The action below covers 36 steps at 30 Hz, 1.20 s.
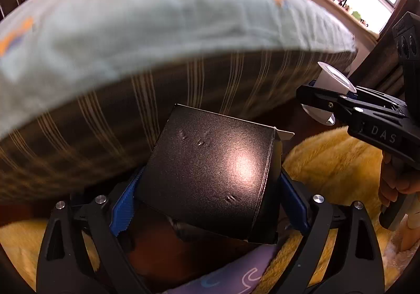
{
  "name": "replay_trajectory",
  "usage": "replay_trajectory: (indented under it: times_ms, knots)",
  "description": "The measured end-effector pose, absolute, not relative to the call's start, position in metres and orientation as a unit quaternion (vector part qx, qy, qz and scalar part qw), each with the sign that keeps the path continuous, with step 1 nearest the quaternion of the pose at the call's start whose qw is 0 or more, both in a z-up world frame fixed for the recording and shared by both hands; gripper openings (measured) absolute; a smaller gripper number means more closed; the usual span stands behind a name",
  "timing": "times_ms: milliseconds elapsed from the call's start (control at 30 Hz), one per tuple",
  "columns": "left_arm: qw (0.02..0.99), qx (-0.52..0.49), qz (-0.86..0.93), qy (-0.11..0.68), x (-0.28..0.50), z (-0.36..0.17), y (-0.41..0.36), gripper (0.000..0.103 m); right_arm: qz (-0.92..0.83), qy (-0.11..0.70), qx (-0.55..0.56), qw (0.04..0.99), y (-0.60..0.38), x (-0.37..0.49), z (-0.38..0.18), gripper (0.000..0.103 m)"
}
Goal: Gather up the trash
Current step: 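Lower the black box and white spool into the floor bin and open both tools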
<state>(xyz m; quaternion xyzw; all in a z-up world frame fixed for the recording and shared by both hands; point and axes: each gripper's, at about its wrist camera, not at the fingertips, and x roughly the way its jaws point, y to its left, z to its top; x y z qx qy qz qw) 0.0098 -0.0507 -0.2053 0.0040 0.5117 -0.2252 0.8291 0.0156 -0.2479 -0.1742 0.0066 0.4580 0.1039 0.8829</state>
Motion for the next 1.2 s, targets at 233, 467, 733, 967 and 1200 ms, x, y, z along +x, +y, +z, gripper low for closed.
replay_trajectory:
  times_ms: [233, 467, 733, 967, 1200]
  knots:
    - [0.809, -0.010, -0.218, 0.546, 0.020, -0.249, -0.051, 0.088, 0.106, 0.495, 0.024, 0.862, -0.243, 0.019, -0.214, 0.035]
    - [0.792, -0.016, -0.206, 0.574, 0.029, -0.281, -0.050, 0.089, 0.105, 0.523, 0.058, 0.844, -0.249, 0.025, -0.250, 0.036]
    - [0.776, -0.022, -0.207, 0.595, 0.034, -0.299, -0.053, 0.090, 0.109, 0.531, 0.072, 0.837, -0.256, 0.031, -0.265, 0.036]
    - [0.769, -0.021, -0.209, 0.604, 0.035, -0.305, -0.062, 0.093, 0.113, 0.541, 0.063, 0.831, -0.250, 0.048, -0.270, 0.036]
    - [0.760, -0.021, -0.210, 0.614, 0.032, -0.312, -0.060, 0.095, 0.105, 0.537, 0.078, 0.833, -0.263, 0.051, -0.279, 0.054]
